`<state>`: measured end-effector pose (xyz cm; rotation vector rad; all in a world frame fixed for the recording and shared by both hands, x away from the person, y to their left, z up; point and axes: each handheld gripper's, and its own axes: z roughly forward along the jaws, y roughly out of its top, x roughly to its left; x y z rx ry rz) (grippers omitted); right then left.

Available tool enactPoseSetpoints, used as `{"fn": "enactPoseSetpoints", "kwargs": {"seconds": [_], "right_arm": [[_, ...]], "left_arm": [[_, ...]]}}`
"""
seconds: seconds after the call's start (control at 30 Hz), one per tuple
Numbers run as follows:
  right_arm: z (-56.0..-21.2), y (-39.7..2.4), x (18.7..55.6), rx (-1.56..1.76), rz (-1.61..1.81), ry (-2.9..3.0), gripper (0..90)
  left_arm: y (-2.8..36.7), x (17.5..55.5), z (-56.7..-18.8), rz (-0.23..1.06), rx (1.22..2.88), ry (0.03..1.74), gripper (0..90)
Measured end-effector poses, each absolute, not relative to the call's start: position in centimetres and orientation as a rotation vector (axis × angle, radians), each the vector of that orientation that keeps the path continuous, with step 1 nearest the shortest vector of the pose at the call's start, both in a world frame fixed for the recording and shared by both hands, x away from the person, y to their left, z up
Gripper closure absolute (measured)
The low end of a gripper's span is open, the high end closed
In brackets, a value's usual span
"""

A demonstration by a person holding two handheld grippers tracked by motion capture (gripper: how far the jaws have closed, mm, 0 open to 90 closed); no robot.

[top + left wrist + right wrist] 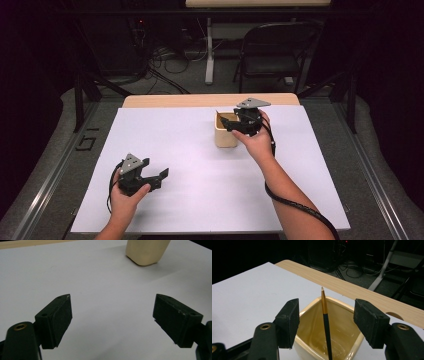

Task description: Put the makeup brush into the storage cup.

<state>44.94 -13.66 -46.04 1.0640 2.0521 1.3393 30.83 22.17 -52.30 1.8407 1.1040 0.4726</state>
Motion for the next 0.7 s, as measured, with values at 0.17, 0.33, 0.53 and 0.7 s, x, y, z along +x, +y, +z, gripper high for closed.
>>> {"fn": "enactPoseSetpoints", "kwargs": {"seconds": [0.17, 0.33, 0.53, 0.7], "right_arm": [[-46.07, -13.76, 44.74, 1.061, 1.346, 2.042, 37.1], [-46.25, -14.03, 44.44, 1.042, 1.389, 2.030, 44.1], [-46.35, -14.20, 44.28, 1.025, 1.392, 2.033, 44.6], [-46.30, -14.19, 44.21, 0.973, 1.370, 2.016, 42.1]], "left_arm": [[22.15, 30.84, -52.32, 0.471, 1.842, 1.103, 16.1], [22.14, 30.84, -52.33, 0.471, 1.842, 1.105, 16.1], [22.13, 30.83, -52.33, 0.472, 1.842, 1.104, 16.1], [22.14, 30.84, -52.33, 0.472, 1.841, 1.104, 16.1]]}}
